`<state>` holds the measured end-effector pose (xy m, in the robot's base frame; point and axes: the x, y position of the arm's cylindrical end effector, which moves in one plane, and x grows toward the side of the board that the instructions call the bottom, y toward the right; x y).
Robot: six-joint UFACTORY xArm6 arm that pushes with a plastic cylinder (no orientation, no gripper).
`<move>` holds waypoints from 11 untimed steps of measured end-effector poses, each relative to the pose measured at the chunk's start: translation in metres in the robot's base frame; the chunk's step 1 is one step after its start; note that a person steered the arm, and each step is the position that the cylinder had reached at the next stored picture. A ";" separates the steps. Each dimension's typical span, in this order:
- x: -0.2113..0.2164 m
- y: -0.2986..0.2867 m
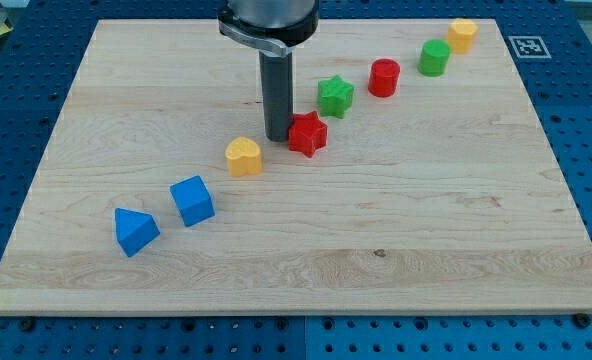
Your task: Move your arm to the left side of the green star
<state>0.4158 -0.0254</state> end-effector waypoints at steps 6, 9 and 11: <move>-0.083 -0.044; -0.084 -0.074; -0.085 -0.052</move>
